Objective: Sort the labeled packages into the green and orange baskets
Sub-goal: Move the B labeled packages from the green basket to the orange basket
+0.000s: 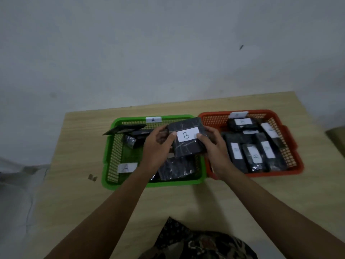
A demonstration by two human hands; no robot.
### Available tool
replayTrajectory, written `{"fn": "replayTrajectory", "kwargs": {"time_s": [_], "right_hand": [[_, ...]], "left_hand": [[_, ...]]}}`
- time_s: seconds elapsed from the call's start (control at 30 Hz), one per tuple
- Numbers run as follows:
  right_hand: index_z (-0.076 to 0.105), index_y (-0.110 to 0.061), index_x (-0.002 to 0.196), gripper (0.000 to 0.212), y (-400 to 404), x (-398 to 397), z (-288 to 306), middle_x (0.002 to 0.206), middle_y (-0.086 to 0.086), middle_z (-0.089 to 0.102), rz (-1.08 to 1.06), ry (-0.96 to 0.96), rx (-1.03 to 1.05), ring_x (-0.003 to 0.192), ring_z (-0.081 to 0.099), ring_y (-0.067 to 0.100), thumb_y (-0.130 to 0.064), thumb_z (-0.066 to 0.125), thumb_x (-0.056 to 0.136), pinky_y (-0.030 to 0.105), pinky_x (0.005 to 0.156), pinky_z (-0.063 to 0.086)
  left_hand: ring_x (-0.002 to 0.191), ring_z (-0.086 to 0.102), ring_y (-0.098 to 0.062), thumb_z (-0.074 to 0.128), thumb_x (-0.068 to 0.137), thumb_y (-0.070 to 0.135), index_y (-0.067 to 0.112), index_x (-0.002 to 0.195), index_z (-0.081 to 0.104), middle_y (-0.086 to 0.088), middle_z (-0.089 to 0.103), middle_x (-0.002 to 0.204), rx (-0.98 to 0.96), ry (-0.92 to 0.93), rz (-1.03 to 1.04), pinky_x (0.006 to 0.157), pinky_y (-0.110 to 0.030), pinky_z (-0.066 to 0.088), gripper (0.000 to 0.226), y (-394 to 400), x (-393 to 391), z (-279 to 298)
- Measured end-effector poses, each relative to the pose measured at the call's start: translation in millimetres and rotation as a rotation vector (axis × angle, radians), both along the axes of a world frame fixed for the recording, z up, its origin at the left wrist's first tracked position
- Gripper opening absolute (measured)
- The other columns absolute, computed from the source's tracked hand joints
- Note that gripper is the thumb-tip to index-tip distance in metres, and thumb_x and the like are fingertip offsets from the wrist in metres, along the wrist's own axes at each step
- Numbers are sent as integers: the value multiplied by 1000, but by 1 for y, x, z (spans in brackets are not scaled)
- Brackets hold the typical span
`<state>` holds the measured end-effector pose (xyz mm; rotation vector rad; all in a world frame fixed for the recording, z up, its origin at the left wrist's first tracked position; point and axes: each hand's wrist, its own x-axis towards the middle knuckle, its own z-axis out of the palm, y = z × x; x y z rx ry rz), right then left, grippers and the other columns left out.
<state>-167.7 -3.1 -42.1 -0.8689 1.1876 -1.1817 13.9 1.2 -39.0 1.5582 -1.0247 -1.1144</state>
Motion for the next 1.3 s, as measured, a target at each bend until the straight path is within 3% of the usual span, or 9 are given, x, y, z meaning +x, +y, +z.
{"fn": "replayTrajectory", "kwargs": {"time_s": [0.1, 0.33, 0.4, 0.6, 0.77, 0.87, 0.97, 1.13, 1.3], "right_hand": [[60, -33, 105, 23, 4, -45, -3, 111, 8, 68, -61, 143, -15, 91, 72, 12, -32, 75, 86, 23, 67, 57], [58, -39, 120, 42, 7, -150, -13, 107, -17, 69, -62, 477, -26, 95, 65, -6, -42, 76, 81, 15, 76, 53], [62, -36, 119, 36, 8, -181, -16, 106, -14, 70, -106, 613, -76, 98, 65, -2, -40, 72, 84, 19, 80, 52], [65, -7, 120, 32, 8, -276, -32, 118, 13, 64, -294, 1100, -234, 112, 57, 31, -22, 61, 91, 33, 96, 42], [42, -6, 147, 54, -2, -312, -49, 146, 15, 49, -192, 867, 143, 134, 46, 27, -32, 52, 100, 32, 108, 34], [43, -15, 147, 51, -10, -314, -56, 138, 8, 57, -139, 735, 218, 126, 53, 24, -40, 43, 103, 28, 97, 38], [60, -21, 128, 37, -15, -309, -62, 116, 1, 66, -141, 665, 178, 111, 61, 23, -37, 36, 105, 34, 91, 48], [62, -19, 113, 32, -15, -307, -72, 99, -3, 64, -179, 672, 143, 94, 61, 18, -34, 35, 106, 30, 76, 43], [62, -22, 113, 32, -16, -306, -74, 98, -6, 64, -187, 647, 154, 93, 61, 13, -37, 35, 105, 31, 76, 48]], "left_hand": [[94, 69, -9, 73, 85, 36, 32, 121, 61, 9, 69, 105, 6, 31, -86, 81, -37, 60, 38, -3, -39, 2], [98, 63, 2, 72, 86, 34, 32, 128, 57, 15, 63, 107, 60, 0, -256, 80, -21, 56, 44, -7, -137, -3], [91, 66, 4, 71, 88, 28, 27, 128, 57, 16, 65, 103, 71, 19, -269, 76, -19, 57, 43, -12, -164, -6], [106, 62, -19, 67, 90, 31, 24, 136, 51, 3, 64, 112, 155, -32, -320, 92, -46, 55, 49, -27, -237, -19], [87, 63, -9, 65, 93, 29, 24, 136, 50, 9, 64, 103, 153, -104, -330, 76, -28, 57, 46, -36, -278, -32], [86, 65, -25, 62, 94, 33, 23, 138, 48, -1, 65, 113, 195, -218, -351, 64, -26, 52, 47, -37, -285, -38], [74, 60, -3, 61, 94, 37, 24, 128, 56, 14, 61, 95, 172, -408, -336, 55, -10, 41, 37, -36, -285, -38], [79, 50, -12, 69, 87, 33, 15, 90, 62, 2, 53, 87, -36, -665, -308, 73, -27, 42, 19, -28, -290, -39], [87, 57, -20, 68, 87, 41, 11, 99, 66, -4, 62, 93, -88, -691, -322, 79, -30, 46, 33, -24, -293, -46]]}}
